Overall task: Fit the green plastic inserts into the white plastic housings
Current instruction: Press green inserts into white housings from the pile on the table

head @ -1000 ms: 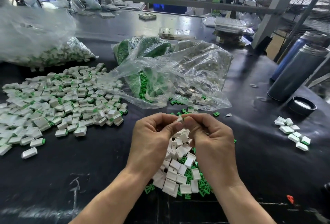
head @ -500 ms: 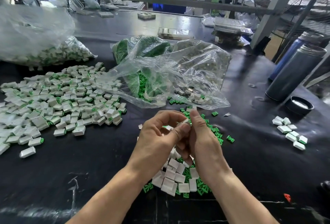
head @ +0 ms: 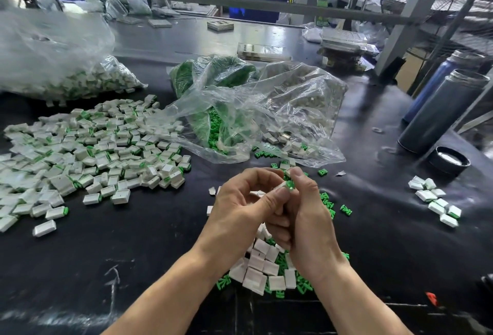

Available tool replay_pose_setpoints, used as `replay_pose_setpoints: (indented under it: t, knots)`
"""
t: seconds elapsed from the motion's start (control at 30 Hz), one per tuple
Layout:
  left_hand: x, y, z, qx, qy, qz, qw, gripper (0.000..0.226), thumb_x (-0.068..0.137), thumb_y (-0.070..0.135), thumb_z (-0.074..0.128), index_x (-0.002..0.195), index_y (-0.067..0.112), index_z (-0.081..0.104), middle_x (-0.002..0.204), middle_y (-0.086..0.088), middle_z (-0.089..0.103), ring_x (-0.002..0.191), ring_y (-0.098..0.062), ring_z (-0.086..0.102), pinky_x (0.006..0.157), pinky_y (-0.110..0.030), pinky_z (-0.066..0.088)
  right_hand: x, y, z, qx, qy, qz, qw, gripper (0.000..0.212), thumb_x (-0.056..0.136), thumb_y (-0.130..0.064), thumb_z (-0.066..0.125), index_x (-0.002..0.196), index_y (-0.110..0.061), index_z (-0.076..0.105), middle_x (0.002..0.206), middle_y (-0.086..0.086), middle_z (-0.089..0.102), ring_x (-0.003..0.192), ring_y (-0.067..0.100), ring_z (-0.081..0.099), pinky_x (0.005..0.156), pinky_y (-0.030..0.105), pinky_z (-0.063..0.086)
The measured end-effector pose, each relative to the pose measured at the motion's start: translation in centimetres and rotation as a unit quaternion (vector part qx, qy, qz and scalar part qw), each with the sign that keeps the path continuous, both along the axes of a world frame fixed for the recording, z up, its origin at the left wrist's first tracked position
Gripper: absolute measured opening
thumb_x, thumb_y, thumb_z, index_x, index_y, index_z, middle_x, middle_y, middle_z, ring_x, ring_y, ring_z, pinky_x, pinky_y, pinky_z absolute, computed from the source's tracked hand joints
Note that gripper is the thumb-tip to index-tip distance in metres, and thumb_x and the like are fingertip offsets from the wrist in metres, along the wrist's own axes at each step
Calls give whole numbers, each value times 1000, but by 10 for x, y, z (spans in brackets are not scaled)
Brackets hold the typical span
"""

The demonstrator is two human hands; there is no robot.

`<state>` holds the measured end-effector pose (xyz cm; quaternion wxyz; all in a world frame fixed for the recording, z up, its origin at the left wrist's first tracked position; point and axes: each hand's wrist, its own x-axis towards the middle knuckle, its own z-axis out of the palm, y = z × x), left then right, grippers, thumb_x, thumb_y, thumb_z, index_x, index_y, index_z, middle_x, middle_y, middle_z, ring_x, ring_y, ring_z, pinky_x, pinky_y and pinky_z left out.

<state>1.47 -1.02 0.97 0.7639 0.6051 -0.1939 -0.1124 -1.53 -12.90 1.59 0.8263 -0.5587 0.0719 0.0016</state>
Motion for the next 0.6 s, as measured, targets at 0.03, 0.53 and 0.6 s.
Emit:
replay_pose_setpoints:
  t: [0.03,0.53,0.6]
  knots:
    - [0,-1,0,2,-3,0,1000,13,93,17,72,97,6,68,85,-10,69,72,-15,67,63,-33,58,0,0,0,-7,1,-8,1000,50,90,-61,44,56,-32,66,54,-7,34,44,10,27,37,20,25]
    - [-7,-14,-1,9,-12,16,1000,20,91,25,71,96,6,69,95,-14,73,77,-18,70,63,-30,57,6,10,-12,-89,-28,-159,983,39,79,-55,48,69,-29,75,63,2,58,63,24,55,50,27,39]
    - [-7,-15,-1,10,-11,22,1000,21,90,25,71,96,5,68,95,-17,72,76,-18,69,61,-26,57,6,10,-13,-110,-34,-167,979,39,79,-54,46,71,-29,75,68,4,65,70,29,63,56,31,46]
